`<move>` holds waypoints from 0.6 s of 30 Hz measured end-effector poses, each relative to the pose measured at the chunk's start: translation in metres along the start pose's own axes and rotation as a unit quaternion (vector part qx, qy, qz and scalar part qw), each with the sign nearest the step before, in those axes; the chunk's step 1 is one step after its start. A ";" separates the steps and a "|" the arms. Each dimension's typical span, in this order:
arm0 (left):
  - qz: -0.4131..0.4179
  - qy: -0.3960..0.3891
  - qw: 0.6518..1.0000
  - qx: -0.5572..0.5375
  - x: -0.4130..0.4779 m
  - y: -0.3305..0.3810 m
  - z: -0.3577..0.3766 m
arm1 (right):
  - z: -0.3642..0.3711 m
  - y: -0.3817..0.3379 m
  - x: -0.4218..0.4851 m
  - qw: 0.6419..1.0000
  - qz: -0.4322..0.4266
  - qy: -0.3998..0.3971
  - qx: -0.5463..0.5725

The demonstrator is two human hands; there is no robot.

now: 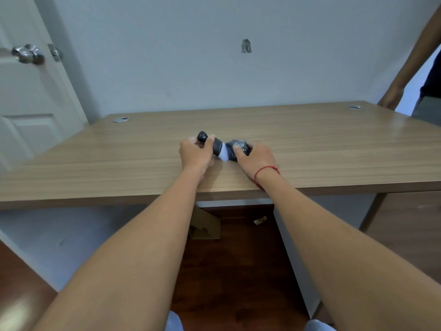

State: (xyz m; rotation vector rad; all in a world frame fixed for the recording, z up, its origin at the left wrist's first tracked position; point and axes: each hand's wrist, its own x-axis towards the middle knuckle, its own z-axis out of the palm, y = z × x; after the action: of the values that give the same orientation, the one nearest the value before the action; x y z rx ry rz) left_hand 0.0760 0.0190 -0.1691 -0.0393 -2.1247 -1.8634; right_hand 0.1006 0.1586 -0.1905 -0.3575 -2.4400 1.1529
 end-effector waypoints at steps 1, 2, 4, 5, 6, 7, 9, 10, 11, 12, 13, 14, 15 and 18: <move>0.001 0.002 1.000 0.001 0.000 0.001 0.000 | -0.001 0.000 -0.001 1.000 -0.001 0.001 0.000; -0.015 -0.020 1.000 -0.013 0.000 0.002 -0.001 | -0.001 0.000 -0.001 1.000 0.001 0.003 0.001; -0.063 -0.101 0.991 -0.061 -0.001 0.005 -0.008 | -0.002 0.000 -0.001 1.000 0.001 0.006 -0.005; -0.078 -0.131 0.986 -0.075 -0.002 0.007 -0.011 | -0.002 0.000 -0.001 1.000 0.001 0.006 -0.011; -0.082 -0.136 0.985 -0.074 -0.001 0.006 -0.011 | -0.002 0.000 -0.001 1.000 0.000 0.007 -0.013; -0.078 -0.119 0.988 -0.067 -0.001 0.004 -0.009 | -0.001 -0.001 -0.001 1.000 0.001 0.006 -0.012; -0.060 -0.052 0.996 -0.043 -0.001 0.002 -0.003 | -0.001 0.000 -0.001 1.000 0.003 0.002 -0.006; -0.055 -0.032 0.997 -0.035 0.001 0.001 -0.001 | -0.001 -0.001 -0.001 1.000 0.003 0.002 -0.004; -0.054 -0.035 0.997 -0.035 0.002 0.001 -0.001 | -0.001 0.000 -0.002 1.000 0.004 0.002 -0.003; -0.058 -0.059 0.996 -0.038 0.001 0.003 -0.003 | -0.001 0.000 -0.002 1.000 -0.001 0.005 -0.003; -0.068 -0.092 0.993 -0.042 0.000 0.004 -0.006 | -0.001 0.000 -0.001 1.000 -0.003 0.007 -0.003; -0.078 -0.119 0.989 -0.049 -0.001 0.005 -0.008 | -0.002 0.000 -0.001 1.000 -0.004 0.008 -0.004; -0.085 -0.134 0.986 -0.056 -0.001 0.005 -0.010 | -0.002 0.000 -0.001 1.000 0.001 0.007 -0.004; -0.070 -0.073 0.994 -0.046 -0.002 0.005 -0.006 | -0.003 -0.001 -0.003 1.000 0.008 0.002 -0.008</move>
State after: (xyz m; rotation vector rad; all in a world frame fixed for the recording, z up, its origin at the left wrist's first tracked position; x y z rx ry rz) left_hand 0.0807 0.0143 -0.1646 -0.0494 -2.1857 -2.0978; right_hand 0.1044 0.1585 -0.1889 -0.3840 -2.4481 1.1401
